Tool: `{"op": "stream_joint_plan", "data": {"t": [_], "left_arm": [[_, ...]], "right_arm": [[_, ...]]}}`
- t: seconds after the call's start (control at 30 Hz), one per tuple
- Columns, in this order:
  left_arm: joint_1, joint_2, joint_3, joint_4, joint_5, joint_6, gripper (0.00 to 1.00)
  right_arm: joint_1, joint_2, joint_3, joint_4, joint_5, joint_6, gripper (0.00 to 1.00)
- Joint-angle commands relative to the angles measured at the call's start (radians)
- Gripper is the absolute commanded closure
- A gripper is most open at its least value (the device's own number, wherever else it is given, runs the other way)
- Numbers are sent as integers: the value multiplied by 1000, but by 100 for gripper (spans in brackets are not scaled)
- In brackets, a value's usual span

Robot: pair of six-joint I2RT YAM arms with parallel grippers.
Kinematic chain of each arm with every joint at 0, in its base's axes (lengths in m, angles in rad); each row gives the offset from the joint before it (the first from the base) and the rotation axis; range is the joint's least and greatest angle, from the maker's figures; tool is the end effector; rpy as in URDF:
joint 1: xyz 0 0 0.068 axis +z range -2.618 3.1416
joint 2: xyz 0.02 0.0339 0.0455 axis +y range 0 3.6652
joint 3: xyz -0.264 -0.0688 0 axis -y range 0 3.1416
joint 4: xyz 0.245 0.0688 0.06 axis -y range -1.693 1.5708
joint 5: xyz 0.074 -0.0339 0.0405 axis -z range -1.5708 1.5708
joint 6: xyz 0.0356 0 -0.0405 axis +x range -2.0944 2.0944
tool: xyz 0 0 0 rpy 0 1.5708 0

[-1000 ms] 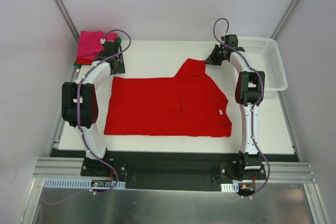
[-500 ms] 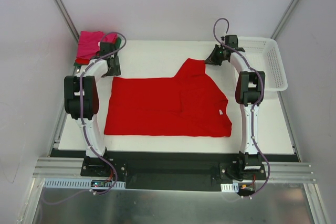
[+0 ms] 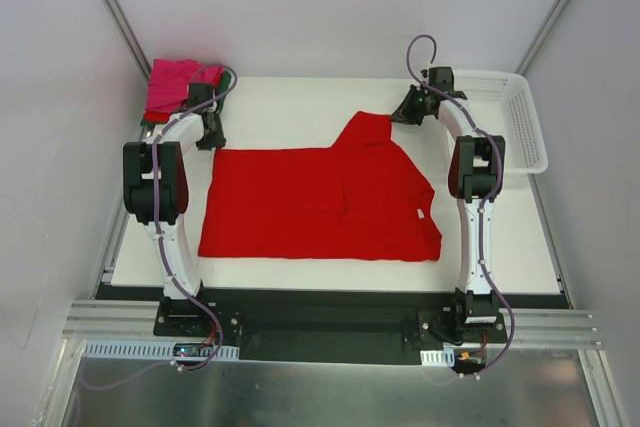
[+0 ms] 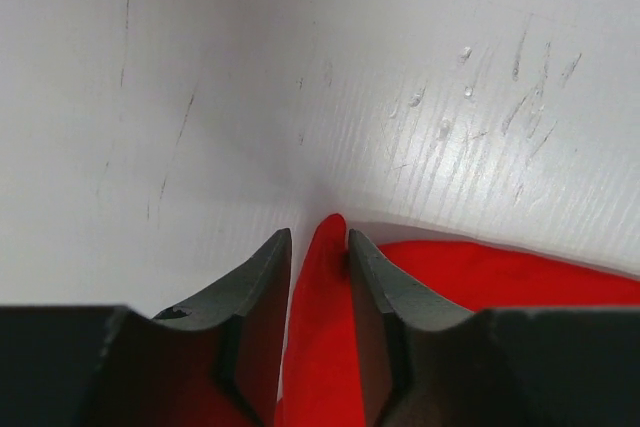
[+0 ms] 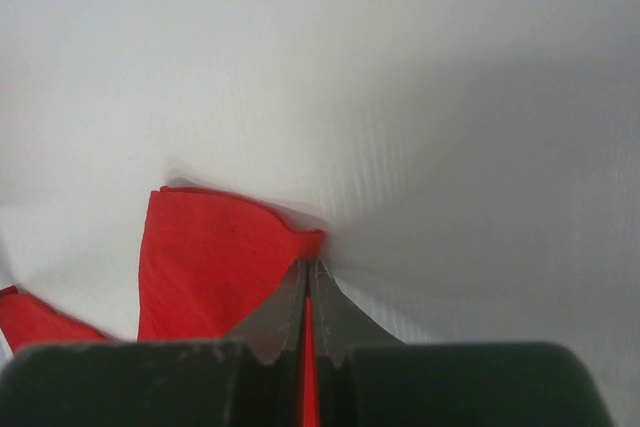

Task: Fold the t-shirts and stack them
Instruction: Grap the side of the flattened tshirt furthest away from the robot with both arms

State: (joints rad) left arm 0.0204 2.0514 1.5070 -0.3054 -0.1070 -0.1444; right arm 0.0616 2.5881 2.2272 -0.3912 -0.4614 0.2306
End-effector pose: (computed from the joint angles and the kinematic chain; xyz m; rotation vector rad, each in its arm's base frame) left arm 0.4548 0.0131 0.1899 -0.2473 2.4027 0.0727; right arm 0.5702 0.0511 0.1496 -0.0396 2.3218 0.6828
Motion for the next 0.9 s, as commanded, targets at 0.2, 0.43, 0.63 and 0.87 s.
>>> {"op": "stream_joint_plan", "data": {"t": [0.2,0.43,0.63,0.87], "left_arm": [[0,-14,24,-14,38,-12,72],[0,-30,1,-12,40,-14,73],[1,-51,-22,-12,36,-15,73],[0,-69,-36,-14,36,-17,77]], "right_arm": [[-20,-16,-18,-51,-25,27,99],[-20,-16,-18,-49,-26,26,99],[-22,-14,-18,-49,-29,26,99],[-22,-14,-18,-49,-31,27,99]]}}
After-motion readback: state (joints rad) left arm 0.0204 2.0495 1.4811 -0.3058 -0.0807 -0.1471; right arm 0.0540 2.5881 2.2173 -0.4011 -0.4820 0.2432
